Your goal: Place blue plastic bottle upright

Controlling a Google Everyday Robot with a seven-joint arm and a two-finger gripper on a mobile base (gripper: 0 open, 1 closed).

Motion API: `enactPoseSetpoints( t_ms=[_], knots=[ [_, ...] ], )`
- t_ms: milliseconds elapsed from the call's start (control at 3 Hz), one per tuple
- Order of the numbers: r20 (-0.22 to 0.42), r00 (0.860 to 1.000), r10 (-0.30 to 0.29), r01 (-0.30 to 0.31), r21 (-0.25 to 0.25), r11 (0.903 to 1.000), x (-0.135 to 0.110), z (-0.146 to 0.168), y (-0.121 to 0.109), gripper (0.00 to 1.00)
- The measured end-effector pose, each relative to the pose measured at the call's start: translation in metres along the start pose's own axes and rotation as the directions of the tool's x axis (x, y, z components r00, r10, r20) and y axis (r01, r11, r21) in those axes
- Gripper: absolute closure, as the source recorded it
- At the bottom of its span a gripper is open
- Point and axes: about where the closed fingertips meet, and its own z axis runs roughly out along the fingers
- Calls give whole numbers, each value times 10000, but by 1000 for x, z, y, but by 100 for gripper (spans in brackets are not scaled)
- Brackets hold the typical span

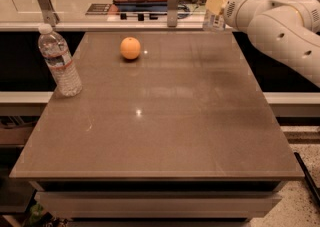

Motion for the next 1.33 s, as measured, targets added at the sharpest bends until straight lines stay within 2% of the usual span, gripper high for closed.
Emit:
enactPoseSetpoints(
  t_ms=[667,1000,1333],
  knots=[
    [-1505,9853,-809,907,591,9941,-11,-29,-19,100],
    [-1889,9768,-1011,1134,557,9920,-14,-37,-24,100],
    [-2355,9650,-1152,1196,42,9928,-8,-42,-20,100]
  ],
)
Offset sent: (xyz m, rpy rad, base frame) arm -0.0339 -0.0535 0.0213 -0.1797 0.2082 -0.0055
